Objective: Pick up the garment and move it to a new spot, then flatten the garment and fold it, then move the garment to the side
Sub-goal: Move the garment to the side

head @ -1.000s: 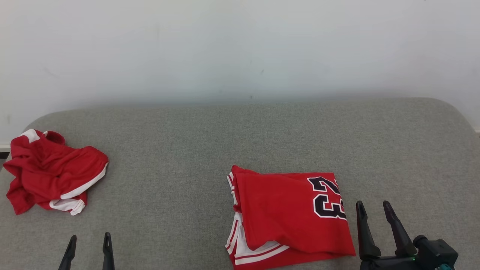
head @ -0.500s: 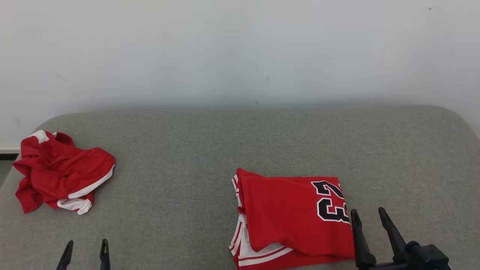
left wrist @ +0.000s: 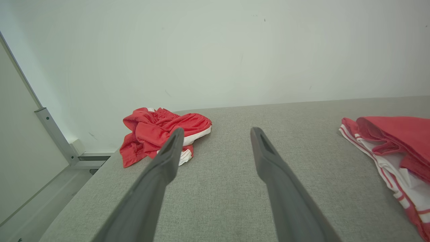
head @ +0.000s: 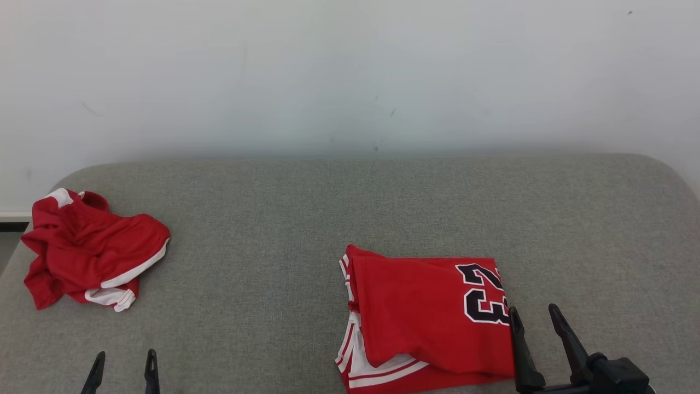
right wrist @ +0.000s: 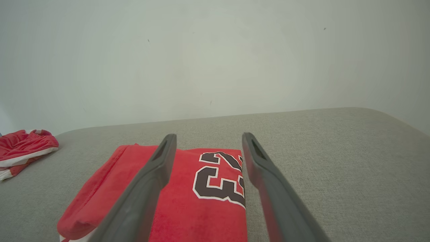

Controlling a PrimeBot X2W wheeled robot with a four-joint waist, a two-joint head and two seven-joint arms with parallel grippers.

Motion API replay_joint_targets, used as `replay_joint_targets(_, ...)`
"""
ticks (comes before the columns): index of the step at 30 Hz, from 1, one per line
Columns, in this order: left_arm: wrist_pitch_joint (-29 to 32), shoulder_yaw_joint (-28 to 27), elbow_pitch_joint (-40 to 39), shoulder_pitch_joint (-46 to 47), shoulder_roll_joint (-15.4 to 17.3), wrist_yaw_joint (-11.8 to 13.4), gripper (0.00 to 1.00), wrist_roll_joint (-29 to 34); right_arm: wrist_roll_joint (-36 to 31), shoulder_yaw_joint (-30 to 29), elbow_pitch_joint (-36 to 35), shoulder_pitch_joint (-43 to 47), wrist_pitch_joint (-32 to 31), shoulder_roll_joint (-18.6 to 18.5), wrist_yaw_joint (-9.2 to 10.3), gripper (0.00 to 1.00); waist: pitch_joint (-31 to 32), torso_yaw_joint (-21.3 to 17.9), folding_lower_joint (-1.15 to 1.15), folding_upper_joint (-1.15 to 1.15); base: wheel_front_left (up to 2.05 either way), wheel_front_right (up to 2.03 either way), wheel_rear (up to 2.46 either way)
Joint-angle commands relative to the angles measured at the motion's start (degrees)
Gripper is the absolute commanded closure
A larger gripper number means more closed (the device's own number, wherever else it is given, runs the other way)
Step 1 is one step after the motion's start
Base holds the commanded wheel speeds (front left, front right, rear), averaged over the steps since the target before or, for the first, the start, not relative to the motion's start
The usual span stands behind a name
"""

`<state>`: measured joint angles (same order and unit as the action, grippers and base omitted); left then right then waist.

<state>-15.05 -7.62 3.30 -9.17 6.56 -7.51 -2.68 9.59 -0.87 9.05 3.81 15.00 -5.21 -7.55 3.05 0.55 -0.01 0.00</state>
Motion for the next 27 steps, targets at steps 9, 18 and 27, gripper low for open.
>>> replay_joint_targets(9,-0.18,-0.07,-0.26,-0.91,-0.11,0.07,0.0,-0.13,-1.15,0.09,0.52,0.29,0.24,0.11,0.14,0.0,-0.16,0.08,0.01,0.0,0.0,0.0,0.0)
replay_joint_targets(18,-0.18,-0.44,-0.39,-0.52,-0.52,0.2,0.0,-0.08,-0.9,1.15,3.0,-4.62,0.2,-0.77,0.14,0.0,-0.85,-0.23,0.01,0.0,0.0,0.0,0.0)
replay_joint_targets(27,-0.18,0.56,0.3,1.84,-1.09,0.19,0.0,0.25,-0.74,1.28,10.5,-15.54,-4.14,-2.96,0.14,0.0,-1.93,0.45,0.01,0.0,0.0,0.0,0.0)
